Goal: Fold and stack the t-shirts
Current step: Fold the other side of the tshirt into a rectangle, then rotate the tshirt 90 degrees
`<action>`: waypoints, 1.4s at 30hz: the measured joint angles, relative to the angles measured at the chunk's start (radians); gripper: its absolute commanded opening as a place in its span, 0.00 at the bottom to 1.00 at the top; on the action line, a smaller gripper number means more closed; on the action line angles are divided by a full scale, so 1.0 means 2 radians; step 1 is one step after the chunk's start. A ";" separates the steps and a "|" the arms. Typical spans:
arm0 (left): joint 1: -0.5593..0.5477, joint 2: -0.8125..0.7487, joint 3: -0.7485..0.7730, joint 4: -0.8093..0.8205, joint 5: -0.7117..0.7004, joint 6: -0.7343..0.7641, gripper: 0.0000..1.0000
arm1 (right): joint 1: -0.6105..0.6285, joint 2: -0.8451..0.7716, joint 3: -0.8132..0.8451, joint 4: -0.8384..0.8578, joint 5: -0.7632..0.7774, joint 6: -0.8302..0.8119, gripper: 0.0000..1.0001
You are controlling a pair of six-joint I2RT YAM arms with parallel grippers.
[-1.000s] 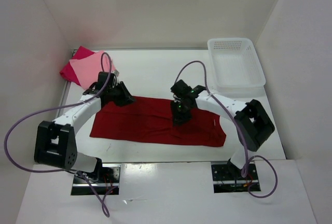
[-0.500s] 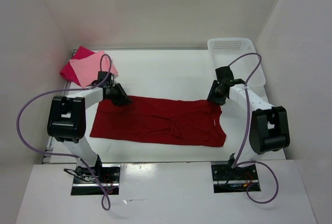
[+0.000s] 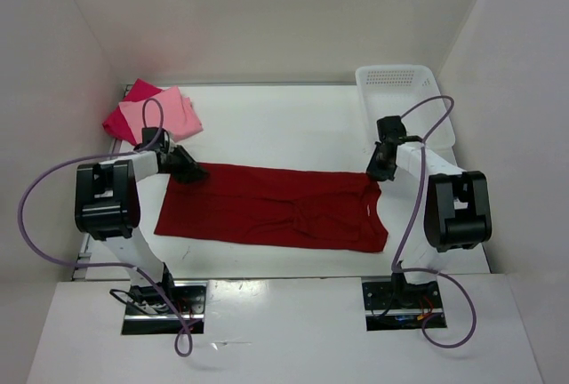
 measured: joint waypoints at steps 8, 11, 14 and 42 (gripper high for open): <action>0.036 0.003 -0.012 0.007 0.020 -0.011 0.32 | -0.008 0.013 0.000 0.000 0.012 0.011 0.26; 0.038 -0.013 -0.013 -0.001 0.017 -0.010 0.33 | -0.009 0.010 -0.001 0.001 0.009 0.014 0.51; 0.035 -0.058 -0.014 -0.015 0.014 -0.001 0.34 | -0.010 -0.006 -0.001 -0.004 0.005 0.014 0.56; 0.042 -0.078 -0.098 -0.020 0.014 -0.014 0.03 | 0.141 0.056 -0.015 0.039 -0.123 0.120 0.01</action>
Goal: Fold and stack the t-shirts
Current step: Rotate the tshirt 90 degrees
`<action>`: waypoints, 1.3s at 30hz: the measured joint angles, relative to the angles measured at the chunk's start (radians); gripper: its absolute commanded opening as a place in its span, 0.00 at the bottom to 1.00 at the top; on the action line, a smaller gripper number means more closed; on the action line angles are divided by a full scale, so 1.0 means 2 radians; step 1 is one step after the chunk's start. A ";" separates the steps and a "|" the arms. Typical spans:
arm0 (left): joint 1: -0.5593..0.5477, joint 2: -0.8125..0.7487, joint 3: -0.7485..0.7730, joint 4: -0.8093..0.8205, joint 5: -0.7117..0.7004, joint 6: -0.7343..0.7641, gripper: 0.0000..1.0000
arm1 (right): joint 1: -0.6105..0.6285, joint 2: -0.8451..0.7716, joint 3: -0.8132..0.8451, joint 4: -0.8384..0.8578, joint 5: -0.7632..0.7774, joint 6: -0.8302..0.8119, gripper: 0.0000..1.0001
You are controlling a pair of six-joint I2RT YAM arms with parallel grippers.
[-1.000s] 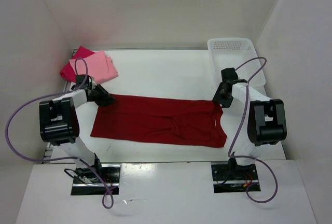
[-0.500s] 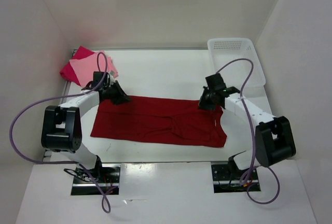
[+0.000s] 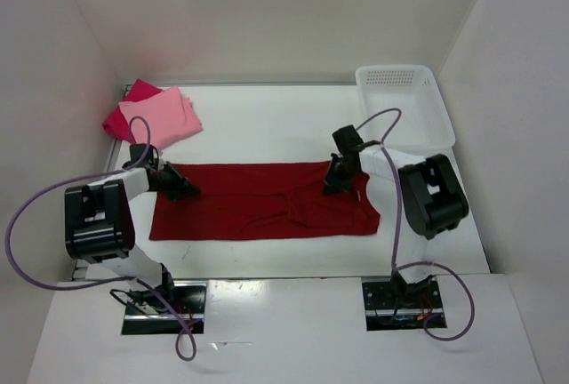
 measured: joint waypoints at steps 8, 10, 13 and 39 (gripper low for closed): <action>-0.052 -0.161 0.011 -0.034 -0.010 0.000 0.14 | 0.008 0.293 0.442 -0.041 -0.004 -0.022 0.01; -0.077 -0.193 0.012 -0.038 -0.012 -0.001 0.14 | 0.011 0.387 0.615 -0.079 0.003 -0.031 0.01; -0.108 -0.211 0.011 -0.048 -0.019 -0.004 0.14 | 0.019 0.501 0.868 -0.155 0.006 -0.044 0.03; -0.126 -0.111 0.110 -0.075 -0.008 0.020 0.15 | 0.002 -0.037 0.040 0.017 -0.016 -0.073 0.04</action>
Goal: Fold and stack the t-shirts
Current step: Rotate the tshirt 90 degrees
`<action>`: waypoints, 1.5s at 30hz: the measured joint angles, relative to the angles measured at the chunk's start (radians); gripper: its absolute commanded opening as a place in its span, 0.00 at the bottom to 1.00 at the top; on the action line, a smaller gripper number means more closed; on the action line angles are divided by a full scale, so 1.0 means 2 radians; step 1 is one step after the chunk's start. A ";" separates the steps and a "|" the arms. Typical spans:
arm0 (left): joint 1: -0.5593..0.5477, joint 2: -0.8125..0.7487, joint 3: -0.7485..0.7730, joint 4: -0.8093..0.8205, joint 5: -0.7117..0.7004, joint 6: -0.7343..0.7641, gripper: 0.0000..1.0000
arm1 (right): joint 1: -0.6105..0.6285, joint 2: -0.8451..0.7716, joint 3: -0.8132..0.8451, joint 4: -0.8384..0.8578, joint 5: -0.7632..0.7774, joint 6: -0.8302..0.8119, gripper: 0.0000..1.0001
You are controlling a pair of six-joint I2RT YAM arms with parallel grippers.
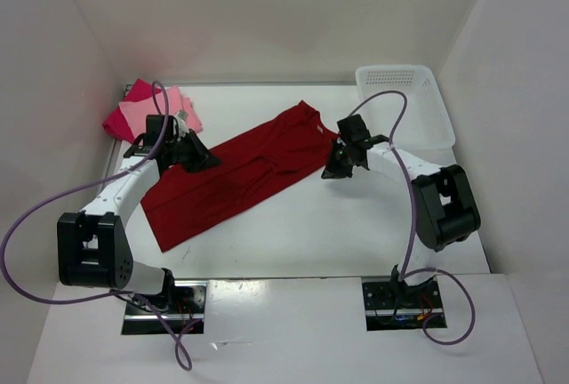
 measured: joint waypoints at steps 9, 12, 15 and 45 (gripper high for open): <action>-0.006 -0.001 0.000 0.003 0.014 0.009 0.17 | -0.029 0.114 0.061 0.029 0.035 -0.003 0.03; -0.007 -0.006 0.000 0.003 0.017 0.009 0.17 | -0.029 0.153 0.109 0.030 0.036 0.002 0.03; -0.010 -0.014 0.000 0.003 0.018 0.009 0.17 | -0.030 0.191 0.162 0.028 0.035 0.003 0.03; 0.010 -0.023 0.019 -0.028 0.015 0.033 0.42 | 0.233 0.160 0.050 0.197 -0.081 0.184 0.51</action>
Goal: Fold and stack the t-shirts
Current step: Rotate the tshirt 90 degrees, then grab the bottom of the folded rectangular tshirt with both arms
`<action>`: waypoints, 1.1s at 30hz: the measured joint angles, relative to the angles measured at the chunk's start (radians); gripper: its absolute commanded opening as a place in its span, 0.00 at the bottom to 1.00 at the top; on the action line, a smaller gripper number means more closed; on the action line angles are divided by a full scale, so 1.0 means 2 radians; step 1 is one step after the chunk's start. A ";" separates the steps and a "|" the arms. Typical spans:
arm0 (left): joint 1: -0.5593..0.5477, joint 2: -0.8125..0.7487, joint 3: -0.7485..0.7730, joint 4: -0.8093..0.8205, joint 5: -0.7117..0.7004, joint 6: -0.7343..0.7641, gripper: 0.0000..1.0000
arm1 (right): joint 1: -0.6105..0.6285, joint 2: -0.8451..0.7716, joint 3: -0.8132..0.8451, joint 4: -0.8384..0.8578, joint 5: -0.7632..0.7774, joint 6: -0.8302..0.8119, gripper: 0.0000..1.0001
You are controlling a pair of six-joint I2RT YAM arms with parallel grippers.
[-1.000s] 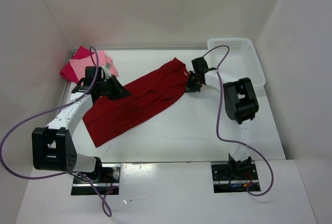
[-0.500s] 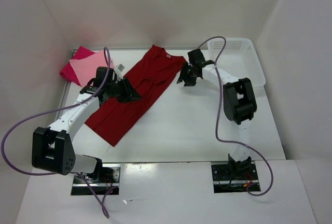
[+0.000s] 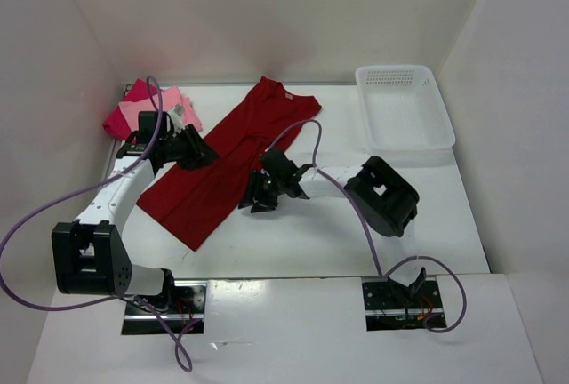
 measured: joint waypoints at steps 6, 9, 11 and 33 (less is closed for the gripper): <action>0.005 0.000 0.000 0.000 0.002 0.003 0.42 | 0.027 0.070 0.077 0.028 0.023 0.046 0.33; 0.005 -0.001 -0.001 -0.001 0.002 0.005 0.42 | 0.036 0.089 0.097 0.030 0.031 0.054 0.10; 0.005 -0.002 -0.004 0.000 0.002 0.012 0.42 | 0.037 0.089 0.098 0.024 0.036 0.054 0.04; -0.098 0.034 -0.113 -0.006 -0.007 -0.008 0.51 | -0.141 -0.337 -0.287 -0.133 0.018 -0.068 0.52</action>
